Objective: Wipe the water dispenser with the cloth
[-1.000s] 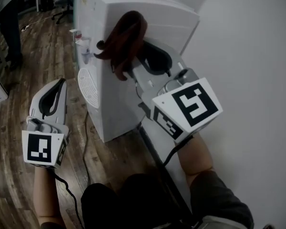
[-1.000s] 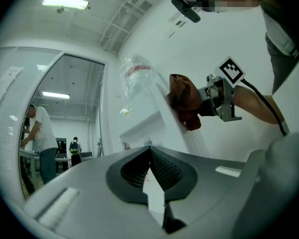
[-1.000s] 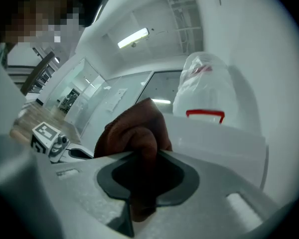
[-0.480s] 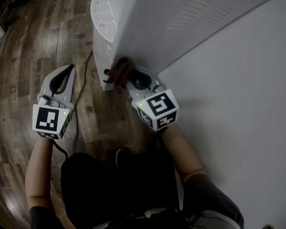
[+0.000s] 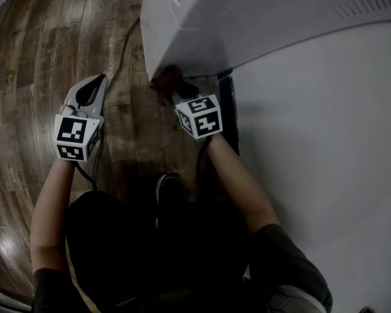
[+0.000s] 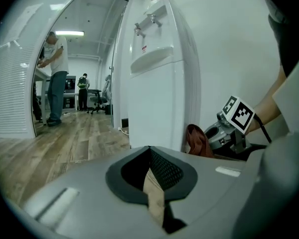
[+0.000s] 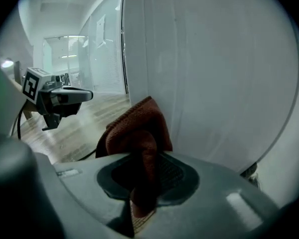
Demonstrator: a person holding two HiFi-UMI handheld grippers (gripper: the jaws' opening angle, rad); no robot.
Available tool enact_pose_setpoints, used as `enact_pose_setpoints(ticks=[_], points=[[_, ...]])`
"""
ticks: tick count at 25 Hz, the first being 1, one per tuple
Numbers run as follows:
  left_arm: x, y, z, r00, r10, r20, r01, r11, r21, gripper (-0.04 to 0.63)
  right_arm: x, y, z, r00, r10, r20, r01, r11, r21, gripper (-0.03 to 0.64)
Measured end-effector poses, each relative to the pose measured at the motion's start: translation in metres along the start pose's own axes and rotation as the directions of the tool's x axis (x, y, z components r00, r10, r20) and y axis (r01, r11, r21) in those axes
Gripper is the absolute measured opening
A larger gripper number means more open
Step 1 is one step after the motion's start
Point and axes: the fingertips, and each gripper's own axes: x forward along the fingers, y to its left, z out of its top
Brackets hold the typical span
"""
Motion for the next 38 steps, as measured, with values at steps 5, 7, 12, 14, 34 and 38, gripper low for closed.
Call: enact_pose_setpoints(ticks=[5,7,12,14,34,38], points=[[-0.006,0.012,0.015,0.997,0.035,0.069,-0.038,0.999,0.036,0.02,-0.001,0.005,-0.004,1.0,0.018,-0.008,-0.018,1.0,-0.022,0.061],[-0.014,0.017,0.032,0.993,0.052,0.108,-0.057,0.997,0.043,0.02,-0.006,0.011,0.002,0.999,0.033,-0.001,-0.033,0.998,-0.052,0.061],[-0.052,0.008,0.116,0.98,-0.011,0.196,-0.01,0.995,0.104,0.02,-0.043,0.03,0.041,0.997,0.076,0.033,-0.072,0.991,-0.113,0.061],[-0.067,0.001,0.147,0.979,-0.021,0.202,-0.001,0.994,0.109,0.02,-0.066,0.038,0.064,0.993,0.107,0.057,-0.101,0.989,-0.109,0.061],[-0.217,-0.059,0.371,0.993,-0.014,0.113,0.021,0.998,-0.061,0.02,-0.311,0.065,0.28,0.986,0.073,0.148,-0.054,0.99,-0.132,0.061],[-0.264,-0.06,0.431,0.994,-0.023,0.111,0.036,0.993,-0.114,0.02,-0.378,0.076,0.34,0.982,0.033,0.186,-0.014,0.995,-0.103,0.061]])
